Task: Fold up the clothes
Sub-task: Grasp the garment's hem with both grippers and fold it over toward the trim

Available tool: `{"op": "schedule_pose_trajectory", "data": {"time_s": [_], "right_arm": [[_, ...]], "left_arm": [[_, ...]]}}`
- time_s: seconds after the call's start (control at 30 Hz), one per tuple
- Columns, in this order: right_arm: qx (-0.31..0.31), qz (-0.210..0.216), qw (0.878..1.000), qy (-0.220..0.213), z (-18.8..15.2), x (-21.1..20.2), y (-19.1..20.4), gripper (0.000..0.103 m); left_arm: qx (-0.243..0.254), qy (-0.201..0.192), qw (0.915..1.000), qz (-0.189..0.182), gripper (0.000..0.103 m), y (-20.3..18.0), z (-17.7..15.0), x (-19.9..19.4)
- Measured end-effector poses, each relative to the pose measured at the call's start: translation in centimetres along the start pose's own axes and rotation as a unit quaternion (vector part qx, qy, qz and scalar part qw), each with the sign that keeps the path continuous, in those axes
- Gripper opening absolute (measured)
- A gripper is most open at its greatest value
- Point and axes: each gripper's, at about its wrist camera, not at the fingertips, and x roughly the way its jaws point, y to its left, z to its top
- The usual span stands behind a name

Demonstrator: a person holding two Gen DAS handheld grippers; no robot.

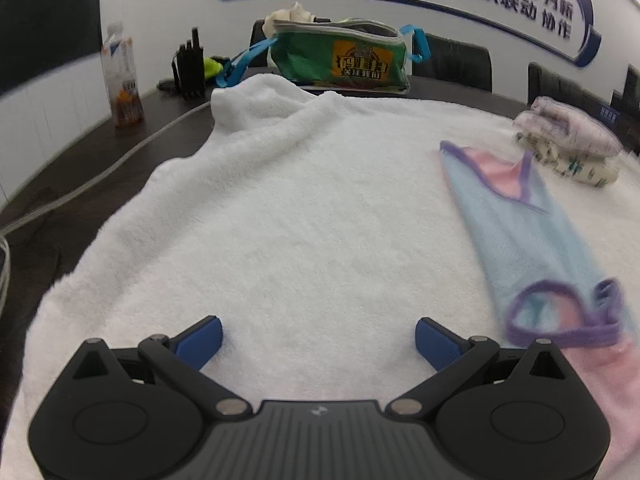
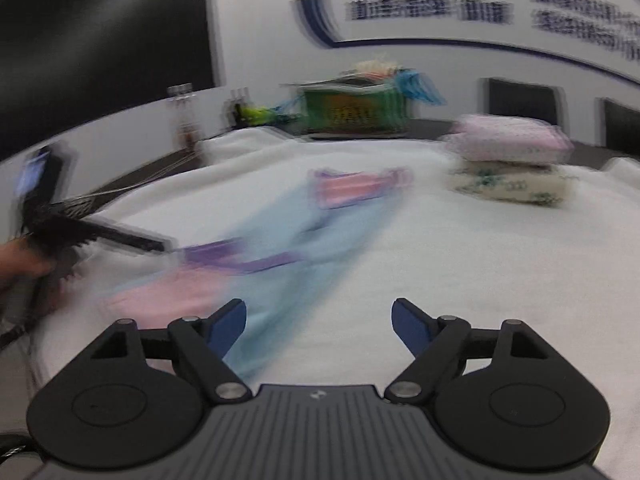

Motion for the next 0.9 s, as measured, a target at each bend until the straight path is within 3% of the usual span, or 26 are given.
{"op": "schedule_pose_trajectory", "data": {"time_s": [0.03,0.07,0.23,0.33,0.4,0.47,0.53,0.6,0.63,0.67,0.9], "right_arm": [[-0.012,0.015,1.0,0.008,-0.3,-0.1,0.8,0.082],[-0.032,0.019,0.999,0.012,-0.7,0.0,1.4,0.082],[-0.107,0.02,0.994,0.028,-2.1,0.0,3.6,0.074],[-0.115,0.038,0.992,0.033,-2.4,-0.2,3.9,0.062],[-0.121,0.043,0.991,0.036,-2.6,-0.1,4.2,0.056],[-0.125,0.041,0.991,0.038,-2.7,0.2,4.6,0.043],[-0.121,0.041,0.991,0.037,-2.8,0.6,4.6,0.037],[-0.114,0.044,0.992,0.033,-2.8,1.0,4.5,0.03],[-0.11,0.045,0.993,0.029,-2.8,1.0,4.4,0.018],[-0.103,0.047,0.993,0.029,-2.7,1.0,4.3,0.006],[-0.097,0.069,0.993,0.019,-2.5,-1.1,4.3,0.004]], "left_arm": [[0.007,-0.005,0.9998,-0.019,0.08,-0.3,-0.2,-0.6],[0.015,-0.011,0.9991,-0.038,0.078,-0.6,-0.3,-1.2],[0.052,-0.037,0.989,-0.133,0.084,-2.0,-1.1,-4.2],[0.183,-0.016,0.9766,-0.112,0.084,-5.5,-2.4,-3.8],[0.21,0.011,0.9729,-0.096,0.083,-6.2,-2.6,-2.6],[0.18,0.042,0.9764,-0.113,0.065,-5.4,-2.4,-1.6],[0.145,0.055,0.9778,-0.141,0.063,-4.2,-2.3,-1.1],[0.132,0.055,0.977,-0.158,0.053,-3.7,-2.3,-1.1],[0.126,0.056,0.9769,-0.163,0.032,-3.5,-2.2,-1.1],[0.125,0.057,0.9758,-0.17,0.004,-3.7,-2.2,-1.5],[0.119,0.063,0.9665,-0.219,0.003,-4.9,-2.3,-4.0]]}}
